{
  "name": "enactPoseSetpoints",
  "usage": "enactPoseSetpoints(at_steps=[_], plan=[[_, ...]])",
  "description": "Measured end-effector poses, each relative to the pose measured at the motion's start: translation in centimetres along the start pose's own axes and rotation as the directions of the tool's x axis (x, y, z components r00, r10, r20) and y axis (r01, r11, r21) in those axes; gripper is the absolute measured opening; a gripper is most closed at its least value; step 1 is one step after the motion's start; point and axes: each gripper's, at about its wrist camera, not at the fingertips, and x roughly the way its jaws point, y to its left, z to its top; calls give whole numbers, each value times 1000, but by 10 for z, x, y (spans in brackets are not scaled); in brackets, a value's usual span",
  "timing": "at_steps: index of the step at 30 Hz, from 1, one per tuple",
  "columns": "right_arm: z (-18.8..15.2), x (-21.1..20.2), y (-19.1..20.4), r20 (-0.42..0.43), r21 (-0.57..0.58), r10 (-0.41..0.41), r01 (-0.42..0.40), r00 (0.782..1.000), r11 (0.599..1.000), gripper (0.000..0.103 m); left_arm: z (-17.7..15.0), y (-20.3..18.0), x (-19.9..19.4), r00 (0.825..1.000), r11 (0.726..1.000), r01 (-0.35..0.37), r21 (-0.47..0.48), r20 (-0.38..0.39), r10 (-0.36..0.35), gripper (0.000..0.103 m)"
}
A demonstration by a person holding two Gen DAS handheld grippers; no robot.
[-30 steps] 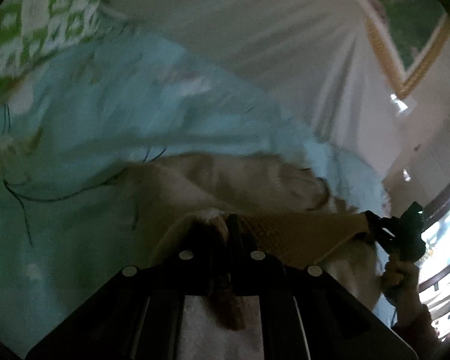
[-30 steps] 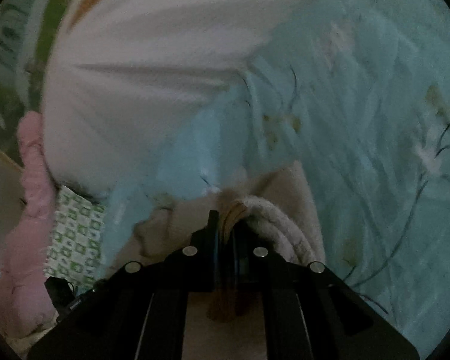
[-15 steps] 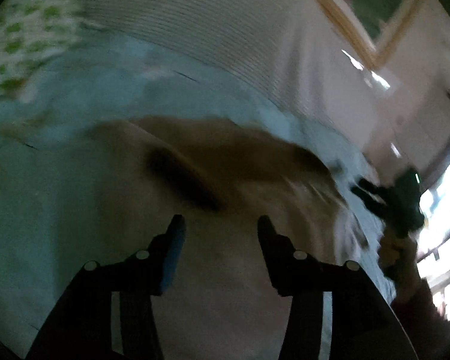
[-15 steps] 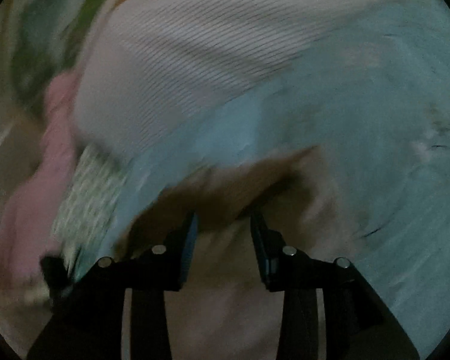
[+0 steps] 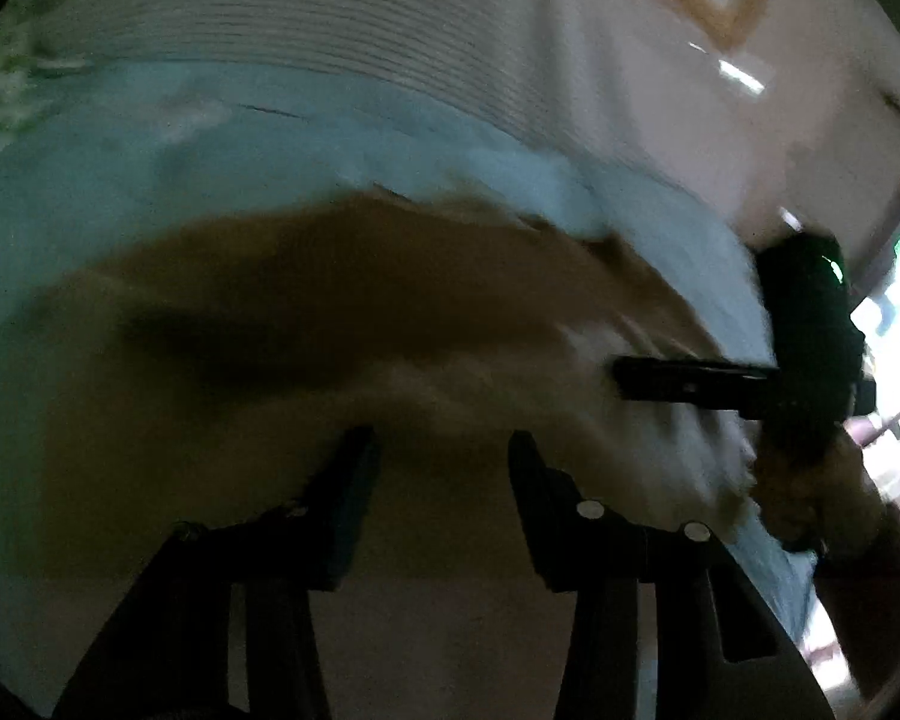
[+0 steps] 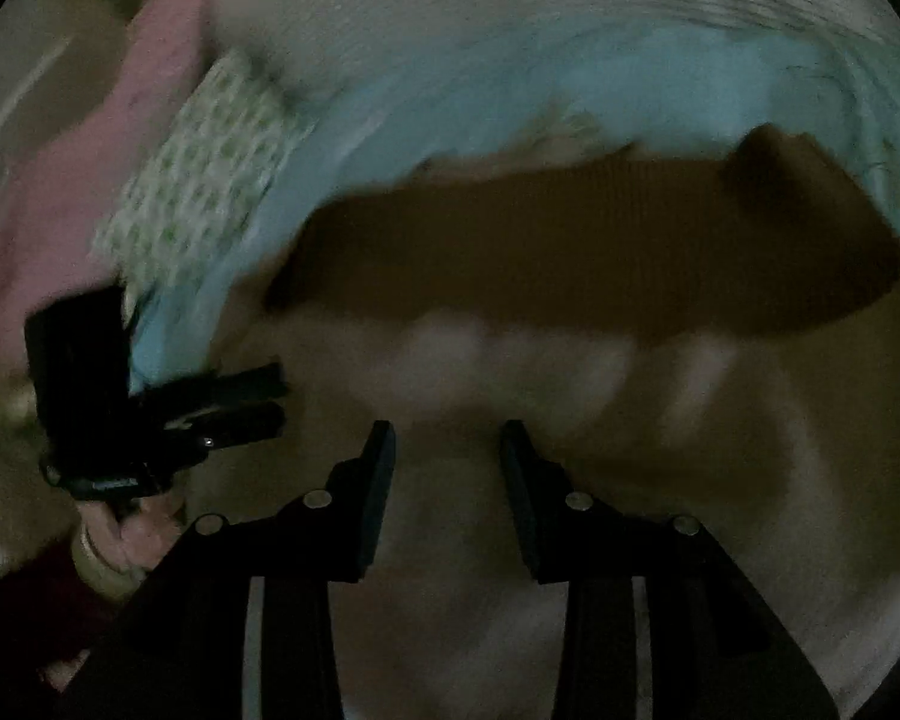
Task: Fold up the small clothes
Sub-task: 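Release the hem with both grippers and smooth the folded sweater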
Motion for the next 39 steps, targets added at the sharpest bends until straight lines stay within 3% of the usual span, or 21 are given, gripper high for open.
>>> enactPoseSetpoints(at_steps=[1, 3, 5, 6, 8, 10, 14, 16, 21, 24, 26, 28, 30, 31, 33, 39], plan=[[9, 1, -13, 21, 40, -48, 47, 999, 998, 38, 7, 12, 0, 1000, 999, -17, -29, 12, 18, 45], [23, 2, -37, 59, 124, -72, 64, 996, 990, 38, 21, 47, -3, 996, 991, -69, -119, 45, 75, 43], [31, -8, -60, 134, 221, -153, 121, 979, 968, 38, 29, 74, -8, 990, 977, -97, -188, 86, 115, 42], [32, -13, -66, 170, 249, -169, 124, 971, 961, 38, 30, 89, -12, 988, 968, -72, -241, 114, 102, 39], [29, -33, -83, 248, 359, -284, 185, 926, 915, 38, 26, 107, -15, 989, 951, -2, -310, 140, 47, 33], [17, -49, -94, 315, 406, -253, 111, 915, 907, 38, 21, 107, -15, 989, 947, 2, -322, 142, 47, 30], [-7, -76, -85, 335, 370, -238, 105, 912, 923, 38, 9, 80, -34, 985, 961, -60, -271, 139, 101, 36], [-24, -94, -72, 346, 334, -218, 97, 913, 938, 43, 0, 62, -44, 984, 967, -65, -247, 143, 103, 41], [-63, -116, -41, 331, 258, -197, 112, 923, 960, 47, -42, 17, -75, 989, 982, -37, -186, 137, 63, 45], [-90, -123, -30, 320, 243, -167, 90, 933, 966, 50, -73, -7, -85, 992, 987, -4, -163, 121, 24, 46], [-107, -122, -32, 279, 265, -189, 113, 941, 957, 56, -93, -16, -88, 995, 987, 10, -161, 104, 7, 47], [-119, -120, -42, 224, 311, -237, 161, 945, 937, 57, -111, -16, -87, 996, 985, 8, -174, 88, 8, 50], [-133, -120, -56, 186, 354, -256, 178, 949, 918, 56, -128, -6, -84, 997, 981, -38, -192, 52, 49, 50], [-140, -127, -61, 218, 370, -235, 143, 947, 918, 56, -132, 1, -82, 997, 976, -61, -208, 35, 70, 49], [-143, -135, -64, 225, 390, -262, 160, 939, 907, 56, -143, 18, -90, 998, 967, -28, -254, 42, 40, 41], [-155, -151, -51, 241, 401, -294, 182, 925, 898, 57, -157, 34, -121, 995, 947, -36, -319, 81, 65, 45]])
